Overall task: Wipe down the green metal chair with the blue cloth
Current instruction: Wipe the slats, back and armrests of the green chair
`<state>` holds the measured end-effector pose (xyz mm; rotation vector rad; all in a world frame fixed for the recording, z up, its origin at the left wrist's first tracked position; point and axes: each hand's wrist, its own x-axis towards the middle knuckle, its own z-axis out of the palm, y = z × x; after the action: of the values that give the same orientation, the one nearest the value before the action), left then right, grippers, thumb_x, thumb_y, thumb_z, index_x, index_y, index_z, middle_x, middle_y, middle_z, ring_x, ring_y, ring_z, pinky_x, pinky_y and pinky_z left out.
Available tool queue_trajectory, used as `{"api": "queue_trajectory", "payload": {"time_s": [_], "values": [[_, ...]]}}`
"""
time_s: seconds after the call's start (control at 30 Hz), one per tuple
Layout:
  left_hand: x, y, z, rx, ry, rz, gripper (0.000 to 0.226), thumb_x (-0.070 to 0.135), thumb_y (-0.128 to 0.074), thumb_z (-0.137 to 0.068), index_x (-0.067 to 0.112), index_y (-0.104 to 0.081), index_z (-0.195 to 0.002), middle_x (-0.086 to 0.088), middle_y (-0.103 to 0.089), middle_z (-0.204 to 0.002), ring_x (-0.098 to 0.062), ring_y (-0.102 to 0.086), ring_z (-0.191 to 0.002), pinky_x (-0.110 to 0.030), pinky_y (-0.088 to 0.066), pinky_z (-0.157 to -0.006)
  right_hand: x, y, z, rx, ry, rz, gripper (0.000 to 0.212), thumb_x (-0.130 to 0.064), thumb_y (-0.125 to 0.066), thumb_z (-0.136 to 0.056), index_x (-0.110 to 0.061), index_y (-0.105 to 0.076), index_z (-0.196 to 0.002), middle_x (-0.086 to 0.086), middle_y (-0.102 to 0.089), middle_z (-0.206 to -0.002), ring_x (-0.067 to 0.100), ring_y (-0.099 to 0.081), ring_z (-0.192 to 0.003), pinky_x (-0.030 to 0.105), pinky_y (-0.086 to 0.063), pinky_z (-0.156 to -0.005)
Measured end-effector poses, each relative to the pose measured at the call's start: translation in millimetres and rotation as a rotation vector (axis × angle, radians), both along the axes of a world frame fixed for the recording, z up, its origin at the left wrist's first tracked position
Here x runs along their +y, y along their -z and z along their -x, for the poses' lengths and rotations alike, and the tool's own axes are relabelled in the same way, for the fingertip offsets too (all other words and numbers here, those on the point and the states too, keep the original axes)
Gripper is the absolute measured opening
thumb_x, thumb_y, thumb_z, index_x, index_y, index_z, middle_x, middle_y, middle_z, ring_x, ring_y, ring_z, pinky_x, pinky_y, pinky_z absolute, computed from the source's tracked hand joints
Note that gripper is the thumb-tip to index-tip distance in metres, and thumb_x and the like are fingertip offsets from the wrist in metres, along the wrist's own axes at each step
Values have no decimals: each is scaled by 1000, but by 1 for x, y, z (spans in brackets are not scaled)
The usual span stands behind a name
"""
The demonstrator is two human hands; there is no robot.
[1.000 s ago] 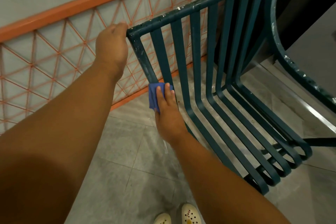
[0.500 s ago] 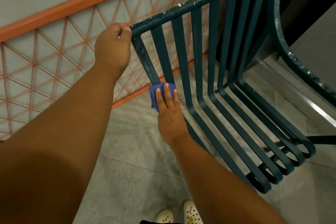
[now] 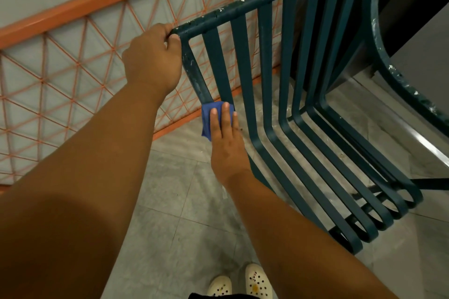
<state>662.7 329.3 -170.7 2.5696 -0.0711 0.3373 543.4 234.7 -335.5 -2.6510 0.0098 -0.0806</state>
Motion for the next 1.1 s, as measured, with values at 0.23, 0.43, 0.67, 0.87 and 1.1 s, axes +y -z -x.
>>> {"api": "queue_trajectory", "payload": {"time_s": [0.23,0.43,0.67,0.87,1.1], "values": [[-1,0,2,17,16,-12,39,30,-38,-98,18,-52,-132,-7,-62,-124,-29,-55,-113,-39,-42,-95,-9,-13,-24,108,212,-283,69,-25,-57,-94,-17,-18,-150,11,-35,-144,30,-47,-121,45,-46,-100],[-3,5,7,-4,28,-32,40,28,-40,-97,16,-50,-133,-9,-62,-122,-31,-58,-104,-42,-44,-90,-9,-23,-46,5,140,-496,63,-23,-62,-91,-13,-32,-144,11,-41,-136,26,-48,-117,39,-45,-100],[-5,4,11,7,26,-43,42,25,-40,-97,16,-45,-138,-11,-63,-121,-30,-60,-101,-39,-43,-86,-41,-21,-54,361,26,-467,51,-36,-57,-92,-15,-39,-135,12,-51,-128,29,-58,-110,42,-49,-96],[-8,4,13,-15,27,-109,40,25,-40,-97,13,-46,-135,-13,-65,-112,-34,-60,-93,-42,-43,-83,-13,-10,-22,167,172,-271,63,-32,-60,-92,-19,-27,-144,10,-46,-128,26,-54,-112,41,-50,-95],[-9,1,9,-6,32,-161,34,22,-41,-96,12,-50,-127,-11,-64,-97,-33,-59,-86,-42,-43,-82,-25,-23,-23,351,170,-187,54,-48,-51,-93,-11,-39,-131,13,-52,-125,29,-56,-110,41,-50,-93]]}}
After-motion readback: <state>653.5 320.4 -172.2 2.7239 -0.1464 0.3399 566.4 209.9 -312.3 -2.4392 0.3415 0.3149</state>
